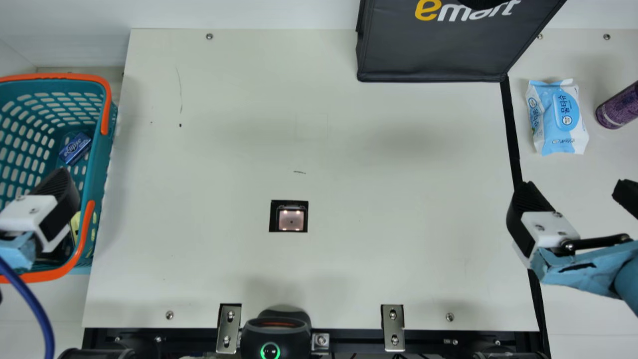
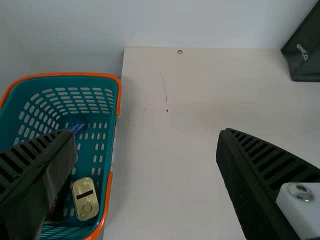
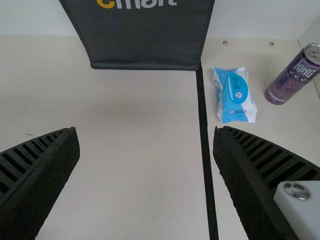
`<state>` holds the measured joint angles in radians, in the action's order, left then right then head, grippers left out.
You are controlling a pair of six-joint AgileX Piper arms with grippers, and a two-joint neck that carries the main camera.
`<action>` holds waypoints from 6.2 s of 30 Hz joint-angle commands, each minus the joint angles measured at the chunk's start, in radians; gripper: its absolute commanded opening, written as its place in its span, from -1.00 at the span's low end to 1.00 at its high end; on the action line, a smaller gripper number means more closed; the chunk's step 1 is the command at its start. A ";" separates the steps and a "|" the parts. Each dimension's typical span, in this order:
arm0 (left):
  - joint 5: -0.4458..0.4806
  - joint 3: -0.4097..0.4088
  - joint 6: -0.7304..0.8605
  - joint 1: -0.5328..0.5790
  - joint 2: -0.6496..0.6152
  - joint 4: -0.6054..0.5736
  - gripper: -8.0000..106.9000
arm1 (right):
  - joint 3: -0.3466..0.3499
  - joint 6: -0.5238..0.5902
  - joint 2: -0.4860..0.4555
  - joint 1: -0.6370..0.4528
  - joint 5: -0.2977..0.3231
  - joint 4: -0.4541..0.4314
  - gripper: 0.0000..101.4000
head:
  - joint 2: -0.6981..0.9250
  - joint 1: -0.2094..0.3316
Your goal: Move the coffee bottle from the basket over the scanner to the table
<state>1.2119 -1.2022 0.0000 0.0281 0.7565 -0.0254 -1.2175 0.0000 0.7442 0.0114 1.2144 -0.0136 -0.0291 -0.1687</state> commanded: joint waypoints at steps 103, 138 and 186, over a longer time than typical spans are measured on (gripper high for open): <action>-0.435 -0.054 0.545 -0.556 1.153 -0.042 0.71 | 0.000 0.000 0.000 0.000 0.001 0.000 0.87 | 0.351 0.030; -0.606 0.007 0.306 -0.503 1.357 0.327 0.71 | 0.000 0.000 0.000 0.000 0.000 0.000 0.87 | 0.351 0.030; -0.543 -0.035 0.446 -0.536 1.386 0.199 0.71 | 0.000 0.000 0.000 0.000 0.002 0.000 0.87 | 0.351 0.030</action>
<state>0.6683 -1.2334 0.4429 -0.5067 2.1402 0.1736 -1.2175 0.0000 0.7442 0.0114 1.2168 -0.0136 0.3175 -0.1687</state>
